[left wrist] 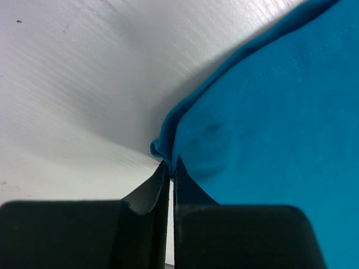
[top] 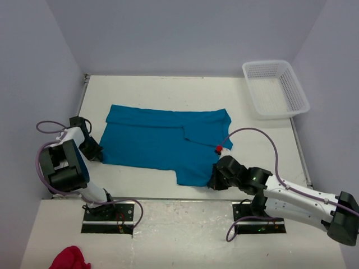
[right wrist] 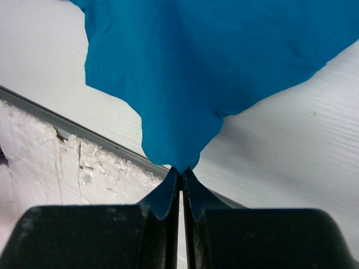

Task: Fold and stack the t-shirts
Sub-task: Grap the side of the flattened tshirt closest away from the robot with both arms, then fold the other side of the tshirt into a rectangle

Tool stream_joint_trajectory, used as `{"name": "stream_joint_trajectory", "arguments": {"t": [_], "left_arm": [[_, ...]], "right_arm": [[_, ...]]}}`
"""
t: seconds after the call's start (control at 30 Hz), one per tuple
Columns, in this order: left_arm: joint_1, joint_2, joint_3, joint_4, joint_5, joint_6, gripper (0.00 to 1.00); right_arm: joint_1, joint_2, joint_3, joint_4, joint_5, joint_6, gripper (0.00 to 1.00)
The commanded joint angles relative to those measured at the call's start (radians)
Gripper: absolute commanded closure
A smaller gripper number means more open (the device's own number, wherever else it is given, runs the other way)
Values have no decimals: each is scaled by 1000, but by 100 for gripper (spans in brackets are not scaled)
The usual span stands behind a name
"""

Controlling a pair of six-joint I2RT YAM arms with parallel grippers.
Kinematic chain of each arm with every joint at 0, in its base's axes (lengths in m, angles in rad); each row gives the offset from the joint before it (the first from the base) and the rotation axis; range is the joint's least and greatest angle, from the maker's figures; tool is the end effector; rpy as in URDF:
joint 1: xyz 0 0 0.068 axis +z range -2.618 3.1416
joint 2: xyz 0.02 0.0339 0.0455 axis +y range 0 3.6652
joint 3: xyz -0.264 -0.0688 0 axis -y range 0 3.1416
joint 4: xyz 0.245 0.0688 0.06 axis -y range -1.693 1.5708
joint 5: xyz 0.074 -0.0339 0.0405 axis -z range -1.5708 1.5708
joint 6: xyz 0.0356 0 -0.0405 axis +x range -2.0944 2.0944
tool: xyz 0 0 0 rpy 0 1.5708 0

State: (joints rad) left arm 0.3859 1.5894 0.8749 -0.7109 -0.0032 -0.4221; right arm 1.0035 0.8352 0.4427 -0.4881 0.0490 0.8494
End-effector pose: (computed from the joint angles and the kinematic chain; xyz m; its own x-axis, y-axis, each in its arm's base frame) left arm 0.2456 0.0999 0.1538 -0.6819 -0.7192 -0.1335 -0.7193 0.6924 -0.0565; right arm 0.0885 0.1356 0.1865 -0.8936 -0.0067 -0.4488 -0.2341 0.8602 0.4531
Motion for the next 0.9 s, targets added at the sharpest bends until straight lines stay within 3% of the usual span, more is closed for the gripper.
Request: {"name": "stream_joint_trajectory", "arguments": {"t": [0.0,0.33,0.67,0.87], "left_arm": [[-2,-48,-42,56,48,-75,100],[-19,-181,-73,62,97,-127,100],[-21,-293,-8,68,23,-168,100],[-19,-261,67,57,37,-181,100]], "right_arm": [[7,-34,106,-131,113,57,100],[7,-67,255,-371,236,82,100],[0,114,427,-380,253,-2,100],[-114,208,490,-365,192,-99,100]]}}
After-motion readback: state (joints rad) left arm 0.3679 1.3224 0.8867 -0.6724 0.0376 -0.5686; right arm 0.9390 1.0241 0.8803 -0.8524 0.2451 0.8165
